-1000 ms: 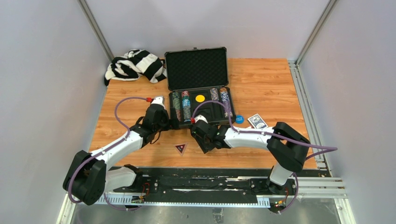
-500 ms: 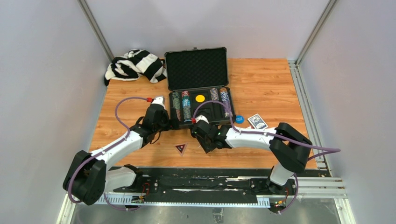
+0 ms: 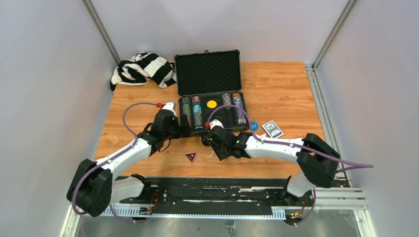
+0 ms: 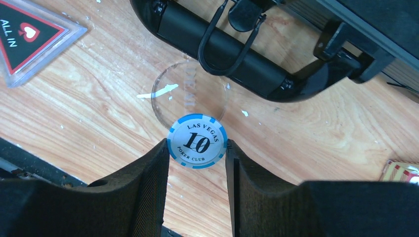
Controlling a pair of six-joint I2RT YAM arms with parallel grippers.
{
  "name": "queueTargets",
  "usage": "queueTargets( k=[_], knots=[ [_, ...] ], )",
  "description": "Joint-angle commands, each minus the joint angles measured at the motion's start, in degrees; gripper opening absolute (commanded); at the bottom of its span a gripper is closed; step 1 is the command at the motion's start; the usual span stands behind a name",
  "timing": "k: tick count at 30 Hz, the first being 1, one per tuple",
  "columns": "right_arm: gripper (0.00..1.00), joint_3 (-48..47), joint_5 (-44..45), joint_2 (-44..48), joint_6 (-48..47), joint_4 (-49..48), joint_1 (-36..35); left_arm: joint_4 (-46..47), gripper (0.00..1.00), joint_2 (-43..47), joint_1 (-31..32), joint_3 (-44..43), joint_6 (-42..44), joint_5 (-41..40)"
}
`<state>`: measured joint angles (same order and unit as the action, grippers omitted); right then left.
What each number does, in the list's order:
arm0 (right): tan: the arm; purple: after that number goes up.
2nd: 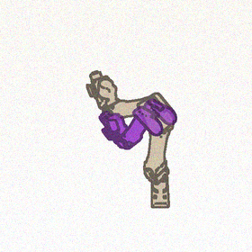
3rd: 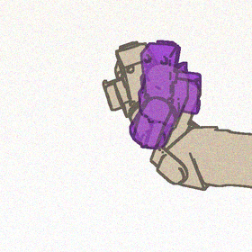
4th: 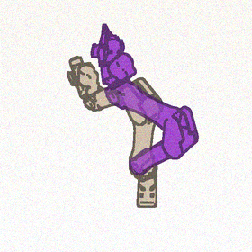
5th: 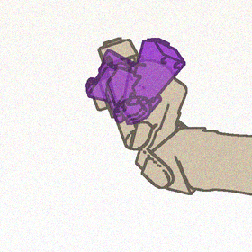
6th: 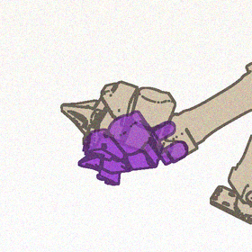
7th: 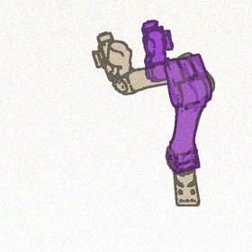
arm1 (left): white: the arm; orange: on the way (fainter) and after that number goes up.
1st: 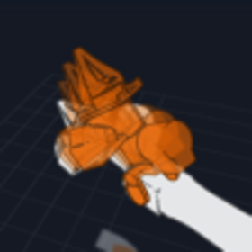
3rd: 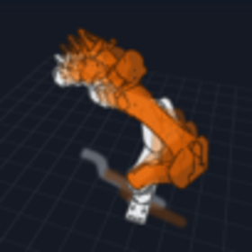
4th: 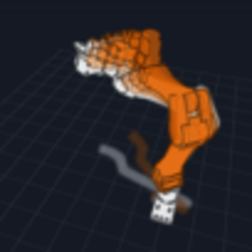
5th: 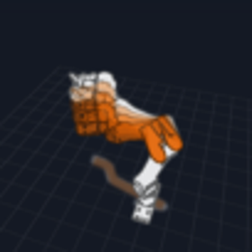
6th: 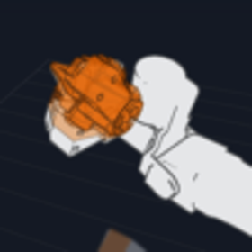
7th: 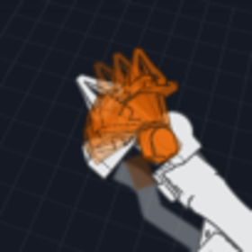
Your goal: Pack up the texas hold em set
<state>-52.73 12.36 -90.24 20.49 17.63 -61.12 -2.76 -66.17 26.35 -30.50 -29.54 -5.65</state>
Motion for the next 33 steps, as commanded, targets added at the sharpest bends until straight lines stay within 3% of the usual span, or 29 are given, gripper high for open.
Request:
queueTargets(
  k=[1,10,17,21,29,33],
  knots=[
    [0.41,2.44,1.85,4.80,-2.77,-0.31,-0.51,-1.12,0.95,-1.85,-0.51,-3.84,-0.15,6.86],
    [0.41,9.25,-0.40,14.60,-9.99,-5.63,-1.07,0.08,0.94,-7.21,-0.49,-7.21,-1.35,28.84],
    [0.41,10.34,-0.20,18.74,-12.92,-6.29,-1.44,3.43,0.91,-9.83,-0.35,-6.88,-2.96,38.99],
    [0.41,9.87,-0.23,17.96,-12.89,-6.22,-1.45,0.24,0.91,-7.68,-0.33,-7.57,-1.94,35.78],
    [0.41,8.95,-0.34,16.80,-13.52,-6.55,-1.54,-10.71,0.92,-1.57,-0.38,-9.39,-0.42,19.80],
    [0.41,8.57,-0.41,17.66,-14.02,-6.56,-1.54,-13.23,0.92,2.03,-0.35,-10.26,-0.70,17.99]
  ],
)
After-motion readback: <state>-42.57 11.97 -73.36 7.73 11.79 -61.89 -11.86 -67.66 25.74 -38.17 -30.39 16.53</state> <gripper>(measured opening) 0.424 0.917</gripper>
